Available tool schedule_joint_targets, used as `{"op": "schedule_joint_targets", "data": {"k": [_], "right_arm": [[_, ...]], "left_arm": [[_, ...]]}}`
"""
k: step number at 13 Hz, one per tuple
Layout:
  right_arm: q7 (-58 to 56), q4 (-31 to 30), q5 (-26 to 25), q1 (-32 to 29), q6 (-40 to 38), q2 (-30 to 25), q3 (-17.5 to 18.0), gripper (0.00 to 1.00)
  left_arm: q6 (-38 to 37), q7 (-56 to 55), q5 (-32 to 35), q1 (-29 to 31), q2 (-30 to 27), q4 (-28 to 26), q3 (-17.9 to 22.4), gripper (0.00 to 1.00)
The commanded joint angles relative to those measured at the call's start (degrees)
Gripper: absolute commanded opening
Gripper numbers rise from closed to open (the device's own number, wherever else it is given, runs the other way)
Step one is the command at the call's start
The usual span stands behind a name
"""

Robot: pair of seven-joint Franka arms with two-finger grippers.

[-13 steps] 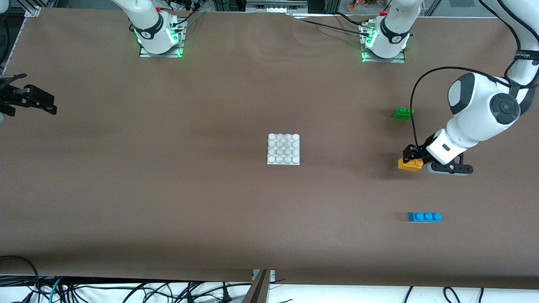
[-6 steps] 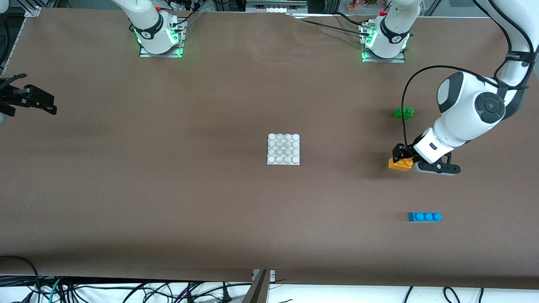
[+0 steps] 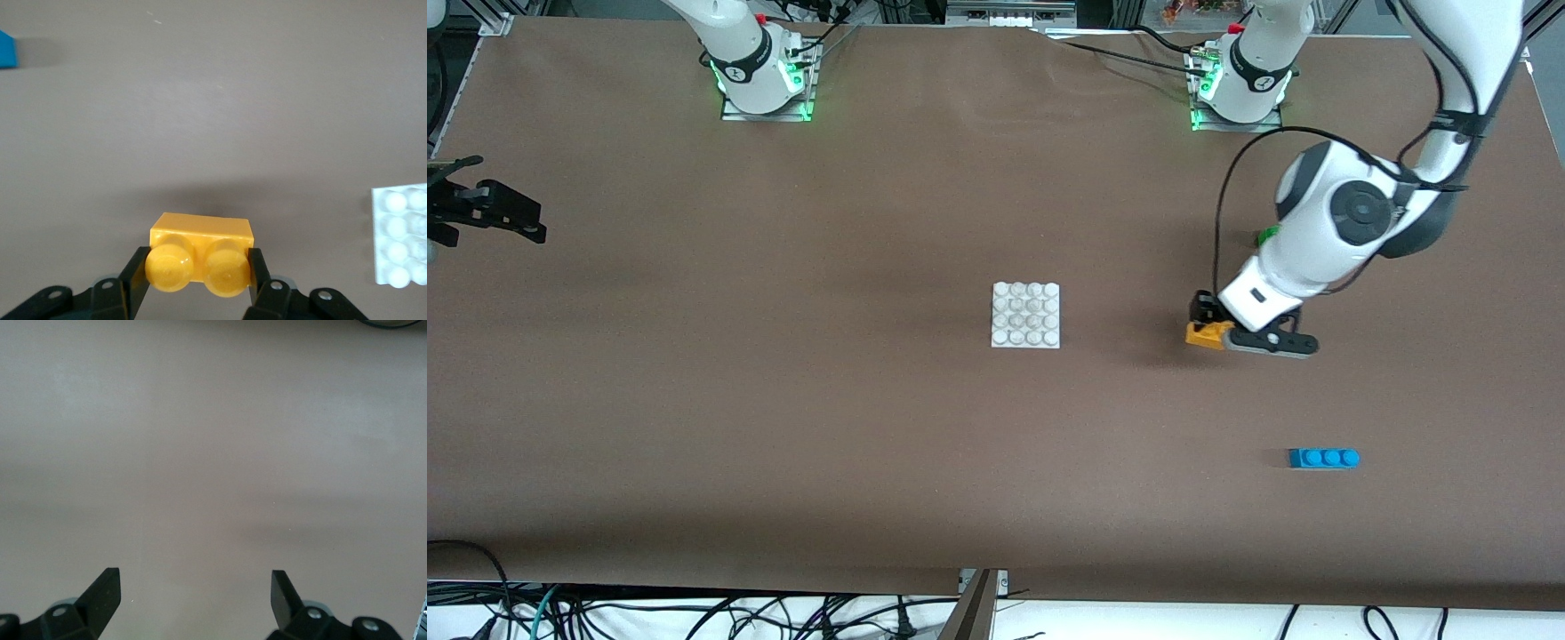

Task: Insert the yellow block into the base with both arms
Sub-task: 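Lift the yellow block and carry it toward the white base plate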

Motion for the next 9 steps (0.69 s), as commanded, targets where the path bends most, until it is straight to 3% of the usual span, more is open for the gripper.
{"op": "schedule_joint_targets", "data": {"k": [1,5,9], "right_arm": [[-0.2,-0.8,-0.9,0.1,0.7,-0.6,0.0,1.0],[-0.2,-0.8,-0.9,0.1,0.6,-0.6,0.0,1.0],[-0.2,-0.8,-0.9,0.1,0.6,-0.6,0.0,1.0]], "left_arm": [[-2.3,-2.2,-7.4,-8.0,-3.1,0.3,5.0,0.0],[-2.1,-12.0,-9.9,-17.9,-2.6,0.4,6.1,0.0],[-2.1,-20.7,-9.5,-29.5,2.1,5.7,11.9,0.0]]}}
